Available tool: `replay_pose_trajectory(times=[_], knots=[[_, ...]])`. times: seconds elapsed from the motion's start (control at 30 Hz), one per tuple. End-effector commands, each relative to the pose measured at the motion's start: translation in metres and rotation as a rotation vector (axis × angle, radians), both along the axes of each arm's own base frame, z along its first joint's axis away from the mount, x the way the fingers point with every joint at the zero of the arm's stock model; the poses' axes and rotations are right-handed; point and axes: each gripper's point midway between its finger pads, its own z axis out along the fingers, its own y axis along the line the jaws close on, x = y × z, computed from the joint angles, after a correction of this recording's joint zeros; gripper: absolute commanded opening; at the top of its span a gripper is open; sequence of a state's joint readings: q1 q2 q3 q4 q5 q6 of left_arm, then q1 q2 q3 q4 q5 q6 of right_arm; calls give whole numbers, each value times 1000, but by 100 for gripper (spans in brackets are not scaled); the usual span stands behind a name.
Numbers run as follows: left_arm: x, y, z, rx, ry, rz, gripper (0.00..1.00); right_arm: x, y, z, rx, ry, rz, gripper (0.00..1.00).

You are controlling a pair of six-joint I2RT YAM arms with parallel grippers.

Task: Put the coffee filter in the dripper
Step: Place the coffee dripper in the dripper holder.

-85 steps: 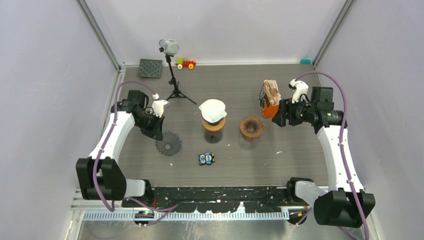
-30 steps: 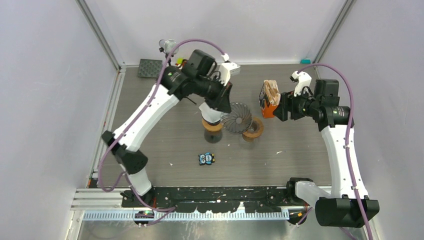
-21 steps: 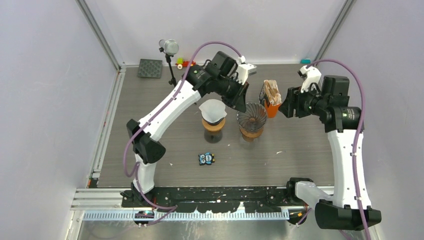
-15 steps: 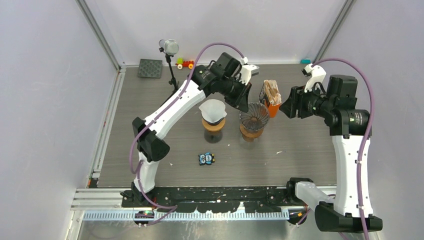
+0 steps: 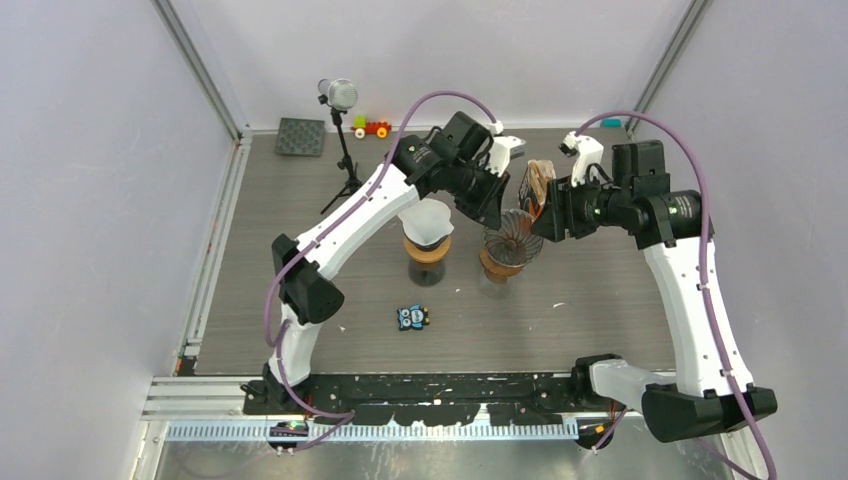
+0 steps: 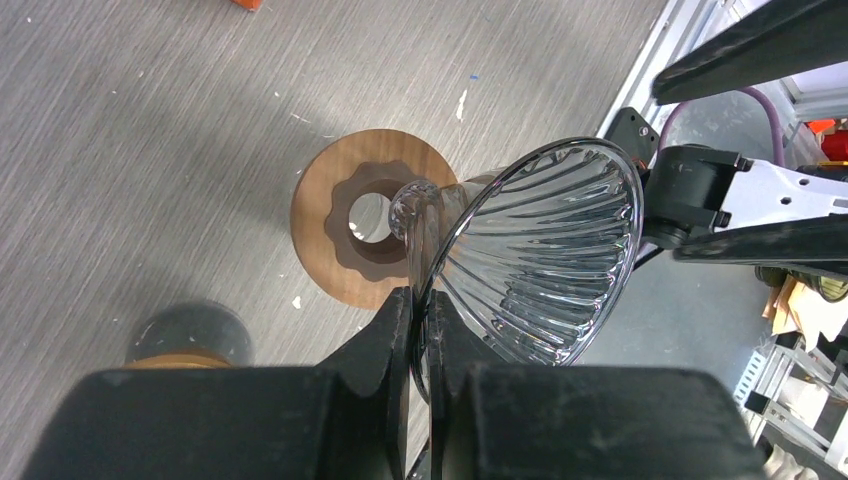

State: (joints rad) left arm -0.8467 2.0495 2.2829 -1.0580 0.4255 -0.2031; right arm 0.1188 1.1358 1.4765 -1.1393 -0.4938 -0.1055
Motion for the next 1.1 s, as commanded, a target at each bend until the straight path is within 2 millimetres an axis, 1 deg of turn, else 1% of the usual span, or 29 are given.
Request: replay_pose_trajectory(times=[0.0, 0.27, 0.43, 0.63, 0.77, 0.87, 1.07], knots=[[-1, -8, 29, -74, -68, -9, 0, 5, 3, -9, -24, 27, 3, 55], [-2, -6, 23, -56, -65, -7, 0, 14, 10, -33, -72, 91, 33, 42], [-4, -3, 20, -47, -56, -5, 0, 18, 13, -42, -74, 108, 42, 35], [-6, -1, 14, -32, -46, -4, 0, 22, 16, -49, -65, 120, 43, 12], [-3, -1, 12, -26, -52, 2, 0, 23, 17, -51, -63, 128, 46, 4], [-2, -1, 11, -20, -54, 0, 0, 25, 16, -53, -66, 129, 44, 1], [-4, 0, 7, -13, -43, -8, 0, 25, 18, -60, -63, 152, 49, 1]])
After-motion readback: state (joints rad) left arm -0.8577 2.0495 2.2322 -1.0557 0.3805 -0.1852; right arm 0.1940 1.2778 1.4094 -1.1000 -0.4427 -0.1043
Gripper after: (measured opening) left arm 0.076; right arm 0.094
